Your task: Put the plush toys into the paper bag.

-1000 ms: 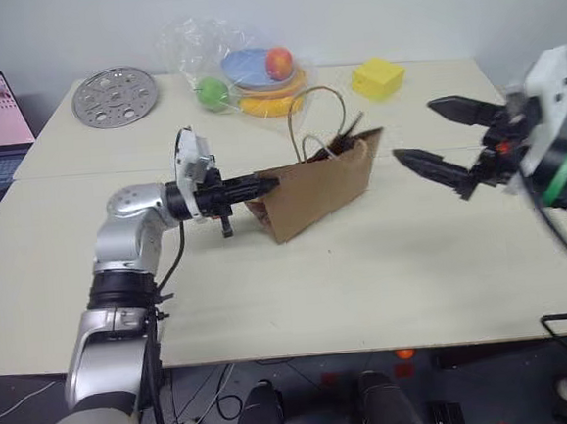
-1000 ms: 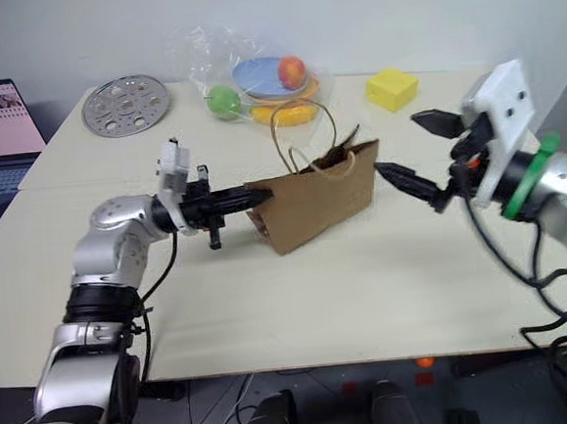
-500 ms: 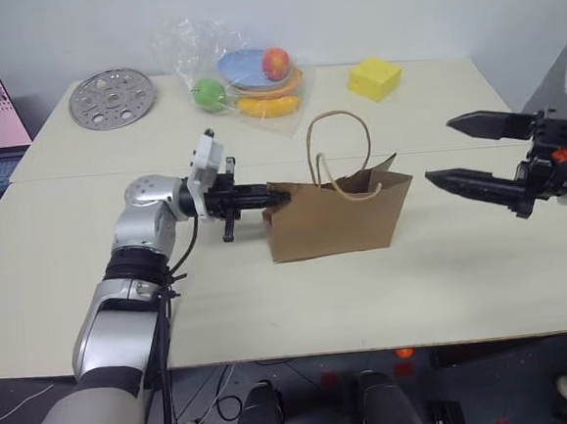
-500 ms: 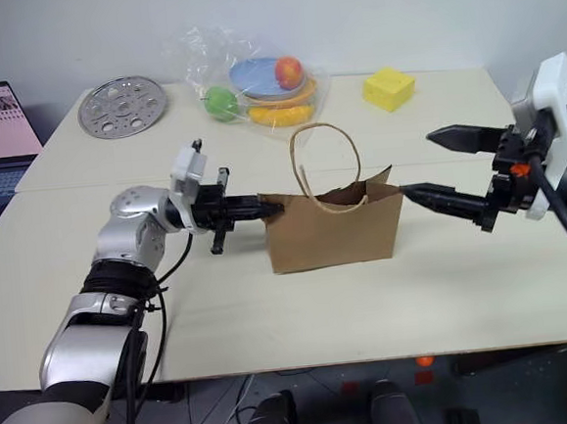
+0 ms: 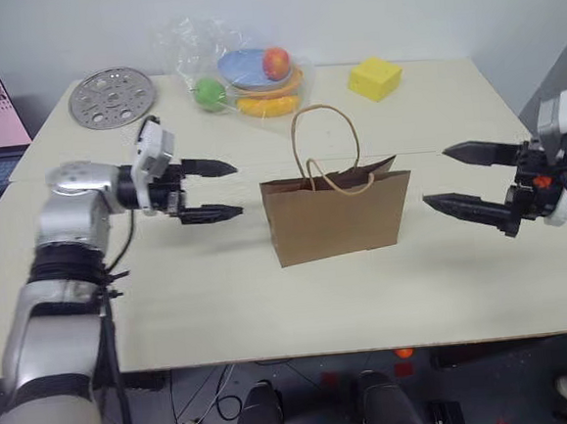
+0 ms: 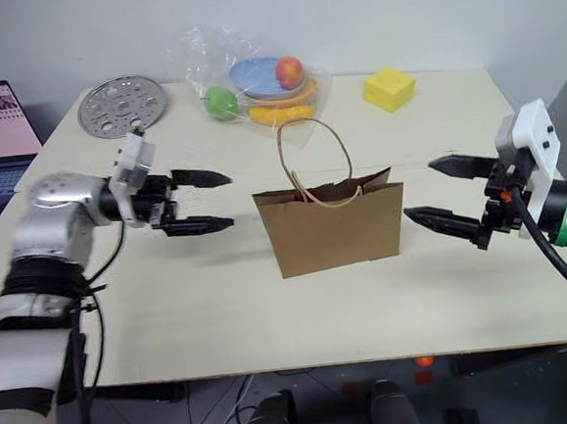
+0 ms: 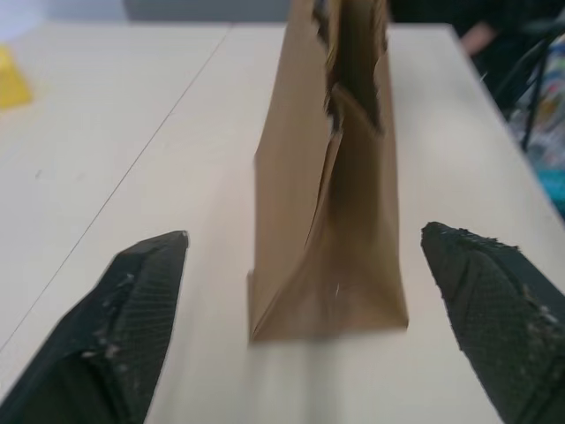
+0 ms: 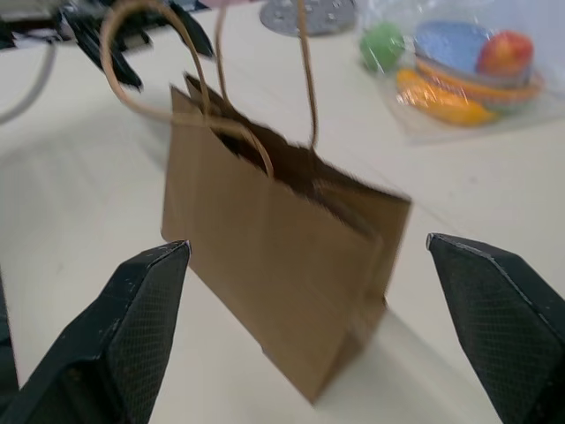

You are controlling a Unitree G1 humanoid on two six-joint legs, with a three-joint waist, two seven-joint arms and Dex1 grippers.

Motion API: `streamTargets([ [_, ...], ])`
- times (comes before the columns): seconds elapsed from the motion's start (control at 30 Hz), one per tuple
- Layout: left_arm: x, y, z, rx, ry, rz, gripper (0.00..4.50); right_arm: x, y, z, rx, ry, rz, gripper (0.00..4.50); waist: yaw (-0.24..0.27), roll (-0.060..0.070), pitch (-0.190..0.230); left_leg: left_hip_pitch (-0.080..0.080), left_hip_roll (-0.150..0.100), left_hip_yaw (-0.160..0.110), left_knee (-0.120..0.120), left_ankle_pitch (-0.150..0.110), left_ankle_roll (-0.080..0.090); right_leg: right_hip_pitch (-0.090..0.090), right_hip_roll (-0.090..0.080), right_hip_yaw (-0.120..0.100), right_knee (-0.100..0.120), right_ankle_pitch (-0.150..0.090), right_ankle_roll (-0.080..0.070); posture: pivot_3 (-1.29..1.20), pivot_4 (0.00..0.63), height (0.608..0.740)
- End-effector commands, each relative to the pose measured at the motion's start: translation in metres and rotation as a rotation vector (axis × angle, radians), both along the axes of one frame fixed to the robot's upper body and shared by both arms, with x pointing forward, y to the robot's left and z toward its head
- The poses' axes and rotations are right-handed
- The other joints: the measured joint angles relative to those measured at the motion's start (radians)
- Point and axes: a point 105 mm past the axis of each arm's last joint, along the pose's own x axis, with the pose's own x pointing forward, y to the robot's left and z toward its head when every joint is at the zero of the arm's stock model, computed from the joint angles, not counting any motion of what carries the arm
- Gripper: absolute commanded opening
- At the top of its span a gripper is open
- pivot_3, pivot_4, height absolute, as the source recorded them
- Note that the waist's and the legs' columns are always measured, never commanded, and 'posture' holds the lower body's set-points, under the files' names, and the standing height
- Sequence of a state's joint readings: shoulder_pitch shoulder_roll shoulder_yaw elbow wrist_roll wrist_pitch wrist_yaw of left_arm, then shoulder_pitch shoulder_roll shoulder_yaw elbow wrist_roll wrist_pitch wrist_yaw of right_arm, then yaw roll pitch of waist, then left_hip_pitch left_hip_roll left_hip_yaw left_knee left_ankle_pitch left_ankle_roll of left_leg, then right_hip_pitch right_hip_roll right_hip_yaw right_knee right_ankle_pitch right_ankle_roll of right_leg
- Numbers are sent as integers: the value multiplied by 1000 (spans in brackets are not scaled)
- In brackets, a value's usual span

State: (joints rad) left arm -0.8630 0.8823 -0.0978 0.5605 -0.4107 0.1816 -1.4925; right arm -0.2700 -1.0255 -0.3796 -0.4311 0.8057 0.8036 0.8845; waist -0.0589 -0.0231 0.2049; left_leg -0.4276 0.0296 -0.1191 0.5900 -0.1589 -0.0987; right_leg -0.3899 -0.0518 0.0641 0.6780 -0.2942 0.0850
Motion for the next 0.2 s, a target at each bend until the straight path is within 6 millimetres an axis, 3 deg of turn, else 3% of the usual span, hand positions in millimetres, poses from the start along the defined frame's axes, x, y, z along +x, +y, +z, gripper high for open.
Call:
streamTargets([
  [0.03,-12,0,29,-19,-98,62,4476,0,-14,7,-45,-63,-18,4500,2,0,0,0,0,0,0,0,0,0,0,0,0,0,0,0,150,740],
  [0.2,-13,5,34,3,-148,140,4476,4,-22,-2,-41,-61,-36,4500,8,0,0,0,0,0,2,0,0,0,0,0,0,-1,1,0,150,740],
])
